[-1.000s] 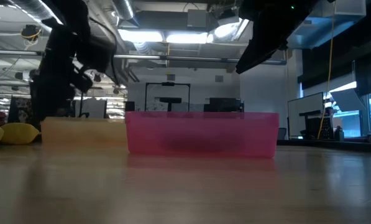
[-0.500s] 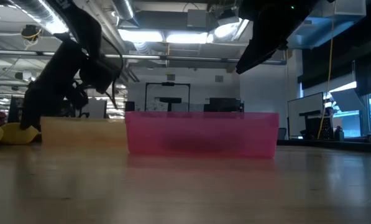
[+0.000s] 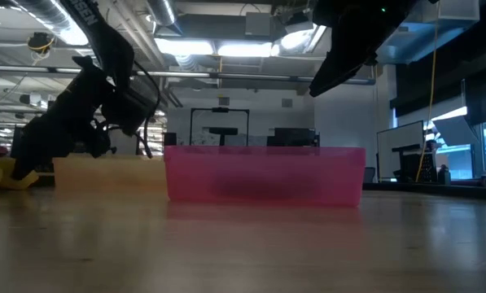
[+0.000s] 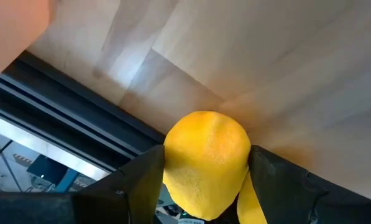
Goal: Sort produce into baskets
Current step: Put the yellow lemon in the transparent bin
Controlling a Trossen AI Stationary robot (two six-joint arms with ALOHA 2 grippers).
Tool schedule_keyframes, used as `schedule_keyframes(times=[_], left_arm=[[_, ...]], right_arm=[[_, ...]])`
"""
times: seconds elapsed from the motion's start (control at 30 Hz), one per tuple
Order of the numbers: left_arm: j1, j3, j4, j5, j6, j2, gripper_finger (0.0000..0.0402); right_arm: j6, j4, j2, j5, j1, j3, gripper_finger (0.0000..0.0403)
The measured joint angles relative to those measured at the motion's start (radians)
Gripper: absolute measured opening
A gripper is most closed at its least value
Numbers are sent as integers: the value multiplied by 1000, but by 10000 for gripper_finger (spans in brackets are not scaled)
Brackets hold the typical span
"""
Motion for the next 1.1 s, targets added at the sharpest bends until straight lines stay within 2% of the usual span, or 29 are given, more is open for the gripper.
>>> schedule_keyframes(times=[0.13, 0.43, 0.77, 1.1], left_arm=[[-4, 0, 2, 0, 9, 0, 216], [-4, -1, 9, -3, 29, 0, 147], [-55, 78, -32, -18, 35, -56, 147], [-142, 193, -28, -36, -33, -219, 150]], right_arm=[[0, 0, 0, 0, 0, 0, 310], [0, 0, 0, 0, 0, 0, 310], [1, 21, 0, -6, 0, 0, 310], [3, 81, 0, -10, 0, 0, 310]])
